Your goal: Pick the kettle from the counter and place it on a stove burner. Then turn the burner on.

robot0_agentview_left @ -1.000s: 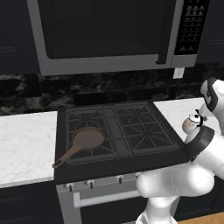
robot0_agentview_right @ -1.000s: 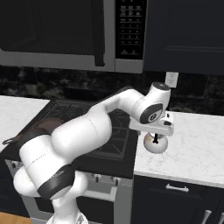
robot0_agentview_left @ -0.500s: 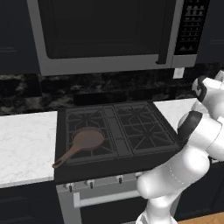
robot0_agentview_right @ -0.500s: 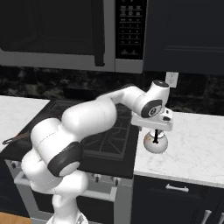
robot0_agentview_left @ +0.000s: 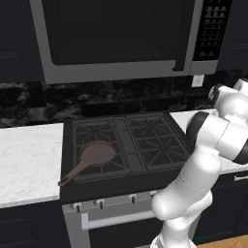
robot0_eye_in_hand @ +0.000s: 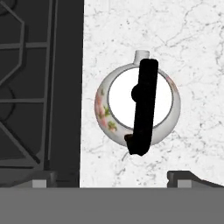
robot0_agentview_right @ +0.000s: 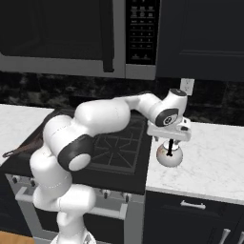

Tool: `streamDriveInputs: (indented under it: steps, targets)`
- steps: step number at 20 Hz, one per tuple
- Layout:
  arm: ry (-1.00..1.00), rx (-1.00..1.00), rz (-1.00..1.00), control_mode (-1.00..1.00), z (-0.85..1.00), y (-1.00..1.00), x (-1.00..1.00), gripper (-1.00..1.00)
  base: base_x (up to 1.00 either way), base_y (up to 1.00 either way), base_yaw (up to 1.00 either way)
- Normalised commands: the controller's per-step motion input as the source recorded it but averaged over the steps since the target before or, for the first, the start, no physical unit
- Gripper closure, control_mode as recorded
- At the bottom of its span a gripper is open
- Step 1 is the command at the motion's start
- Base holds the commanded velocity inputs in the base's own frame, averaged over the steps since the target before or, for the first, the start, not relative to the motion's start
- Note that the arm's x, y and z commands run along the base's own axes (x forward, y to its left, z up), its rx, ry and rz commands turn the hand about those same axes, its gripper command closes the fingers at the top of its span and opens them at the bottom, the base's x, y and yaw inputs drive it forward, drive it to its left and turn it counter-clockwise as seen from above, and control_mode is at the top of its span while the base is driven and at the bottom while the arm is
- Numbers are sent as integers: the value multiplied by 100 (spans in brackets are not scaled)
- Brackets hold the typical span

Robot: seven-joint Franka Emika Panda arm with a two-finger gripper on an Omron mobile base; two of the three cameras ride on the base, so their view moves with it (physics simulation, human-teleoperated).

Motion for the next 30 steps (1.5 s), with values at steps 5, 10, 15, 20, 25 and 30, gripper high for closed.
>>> streamDriveInputs:
  steps: [5,10,15,20,25,30]
  targets:
    - [0,0,0,-100,-11,-11,28,-100,0,0,0]
    - [0,0,0,-100,-20,-14,25,-100,0,0,0]
    - [0,0,0,-100,-23,-8,23,-100,0,0,0]
    - [0,0,0,-100,-22,-5,17,-100,0,0,0]
    - [0,0,0,-100,-10,-1,3,-100,0,0,0]
    - [0,0,-4,-100,0,0,-32,-100,0,0,0]
